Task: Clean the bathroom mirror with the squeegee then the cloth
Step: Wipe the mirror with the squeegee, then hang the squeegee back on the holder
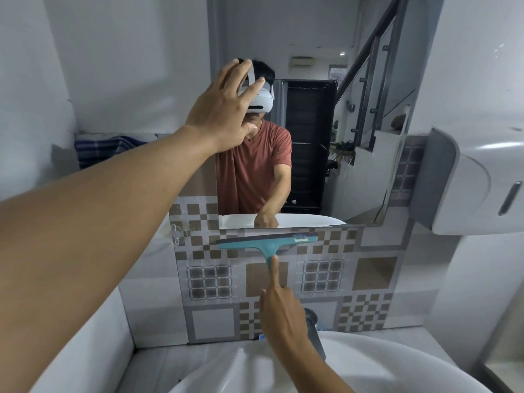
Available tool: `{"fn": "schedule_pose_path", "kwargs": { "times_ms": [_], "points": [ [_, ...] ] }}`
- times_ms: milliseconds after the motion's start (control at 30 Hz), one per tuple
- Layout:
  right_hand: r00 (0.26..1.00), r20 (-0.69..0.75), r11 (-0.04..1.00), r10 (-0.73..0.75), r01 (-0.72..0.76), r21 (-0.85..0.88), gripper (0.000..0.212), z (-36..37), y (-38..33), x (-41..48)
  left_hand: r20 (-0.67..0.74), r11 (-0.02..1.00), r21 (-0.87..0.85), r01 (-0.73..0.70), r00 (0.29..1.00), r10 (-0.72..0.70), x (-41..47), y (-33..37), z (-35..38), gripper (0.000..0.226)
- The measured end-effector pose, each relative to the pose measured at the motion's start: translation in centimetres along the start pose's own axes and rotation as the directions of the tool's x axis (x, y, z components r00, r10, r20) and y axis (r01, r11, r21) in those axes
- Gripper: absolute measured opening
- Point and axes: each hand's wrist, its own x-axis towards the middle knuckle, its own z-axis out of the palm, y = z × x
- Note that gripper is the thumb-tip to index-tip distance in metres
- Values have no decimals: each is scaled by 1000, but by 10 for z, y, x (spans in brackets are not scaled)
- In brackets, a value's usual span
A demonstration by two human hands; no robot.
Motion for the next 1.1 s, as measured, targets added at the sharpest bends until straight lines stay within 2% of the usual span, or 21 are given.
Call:
{"fn": "schedule_pose_path", "kwargs": {
  "times_ms": [100, 167, 267, 433, 533, 633, 833, 967, 1100],
  "points": [
    [999, -31, 988, 34, -29, 151, 27, -17, 4, -8, 34, 1000, -19, 16, 999, -15, -3, 5, -8, 84],
    [999, 14, 976, 49, -51, 210, 16, -34, 9, -13, 58, 997, -61, 38, 998, -35, -9, 11, -14, 80],
    [999, 46, 953, 25, -37, 300, 16, -61, 16, -20, 57, 984, -167, 69, 997, -60, -30, 28, -24, 75],
    [999, 43, 950, -13, -1, 311, 22, -113, 21, -28, 24, 942, -333, -31, 999, 42, -81, 70, -30, 63],
    [999, 19, 950, -36, 29, 311, 24, -143, 18, -32, 90, 872, -489, -23, 993, 77, -107, 91, -33, 53],
    [998, 18, 943, -53, 44, 331, 24, -167, 13, -33, 173, 823, -567, -30, 973, 155, -121, 109, -36, 46],
    [993, 6, 952, -119, 112, 284, 15, -202, 1, -33, 292, 799, -601, 11, 934, 206, -133, 127, -39, 32],
    [987, 26, 962, -157, 146, 232, 19, -214, -5, -28, 306, 811, -584, 41, 936, 173, -138, 127, -45, 23],
    [975, 110, 965, -195, 170, 202, 23, -220, -14, -24, 311, 850, -523, 65, 943, 119, -143, 122, -48, 17]
  ]
}}
